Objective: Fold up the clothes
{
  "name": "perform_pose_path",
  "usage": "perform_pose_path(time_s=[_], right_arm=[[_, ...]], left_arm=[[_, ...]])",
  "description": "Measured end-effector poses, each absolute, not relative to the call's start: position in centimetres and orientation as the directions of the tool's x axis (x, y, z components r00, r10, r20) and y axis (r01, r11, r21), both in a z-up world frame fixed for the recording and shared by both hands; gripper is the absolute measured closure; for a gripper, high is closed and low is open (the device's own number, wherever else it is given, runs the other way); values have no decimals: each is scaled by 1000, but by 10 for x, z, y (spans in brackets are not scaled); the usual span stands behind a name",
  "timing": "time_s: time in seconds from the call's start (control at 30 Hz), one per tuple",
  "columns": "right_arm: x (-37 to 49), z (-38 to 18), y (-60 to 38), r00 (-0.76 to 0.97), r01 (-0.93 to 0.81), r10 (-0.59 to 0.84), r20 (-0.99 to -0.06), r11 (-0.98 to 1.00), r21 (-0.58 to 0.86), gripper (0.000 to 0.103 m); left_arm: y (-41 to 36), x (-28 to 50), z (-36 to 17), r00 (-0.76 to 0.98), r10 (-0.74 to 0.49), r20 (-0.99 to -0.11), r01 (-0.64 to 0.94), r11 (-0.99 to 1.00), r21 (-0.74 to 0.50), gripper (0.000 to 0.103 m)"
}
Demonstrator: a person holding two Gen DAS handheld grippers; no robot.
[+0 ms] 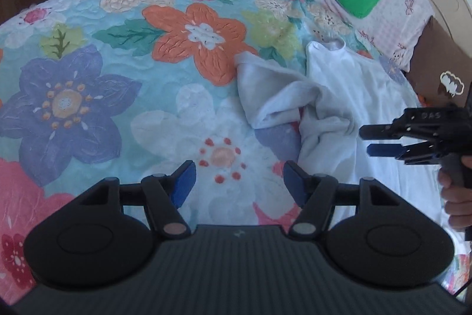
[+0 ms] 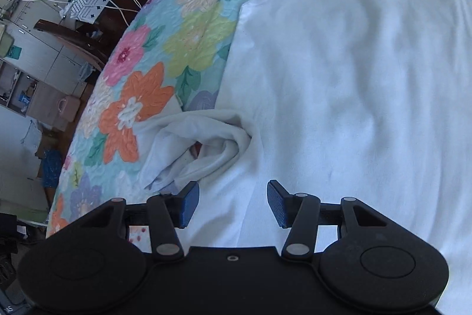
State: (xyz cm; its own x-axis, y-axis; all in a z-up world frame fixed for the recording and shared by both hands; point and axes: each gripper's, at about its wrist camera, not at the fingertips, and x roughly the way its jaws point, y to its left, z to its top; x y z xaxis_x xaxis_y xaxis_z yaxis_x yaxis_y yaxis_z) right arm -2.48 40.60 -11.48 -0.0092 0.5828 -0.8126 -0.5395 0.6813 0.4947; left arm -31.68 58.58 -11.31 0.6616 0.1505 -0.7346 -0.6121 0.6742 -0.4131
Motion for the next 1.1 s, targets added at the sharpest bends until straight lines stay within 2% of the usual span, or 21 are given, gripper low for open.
perform_pose_path(time_s=[0.17,0.2,0.23,0.27,0.43,0.53,0.63,0.73,0.83,0.9,0.97,1.0,1.1], right_arm=[[-29,-132,422,82,-494,584,-807,727,476,47],[-35,-128,428,95,-538,598,-796,703,465,61],[-42,-124,434,106,-592,601,-792,679,435,84],[-54,-116,437,139,-649,610,-780,651,394,87],[-119,-76,442,304,-828,675,-672,536,165,87],[-153,-65,452,208,-932,738,-642,348,98,87],[-178,-74,469,5,-976,722,-692,154,153,87],[-177,-82,477,-225,-884,706,-672,141,445,87],[-178,-81,477,-268,-882,697,-666,101,460,85],[-173,-75,470,-244,-905,688,-683,92,415,83],[-164,-71,458,-215,-902,681,-700,135,409,77],[-159,-69,453,-201,-900,676,-709,158,406,70],[-159,-71,438,-120,-930,643,-757,195,312,59]], left_arm=[[600,-304,-133,651,113,-751,-616,657,-434,39],[603,-304,-133,659,107,-744,-611,654,-447,39],[606,-306,-132,674,99,-732,-604,644,-469,39],[610,-308,-132,688,89,-720,-599,630,-494,39],[636,-325,-128,735,24,-677,-550,606,-575,38],[649,-344,-125,765,53,-641,-550,571,-610,39],[661,-360,-126,793,123,-597,-582,441,-683,37],[665,-360,-130,793,137,-594,-590,418,-691,37],[662,-355,-135,787,104,-608,-589,419,-691,37],[658,-352,-138,791,85,-606,-583,407,-703,37],[652,-343,-136,777,84,-624,-590,446,-674,35],[650,-338,-134,761,94,-643,-603,469,-645,35],[645,-329,-128,672,170,-721,-683,520,-514,35]])
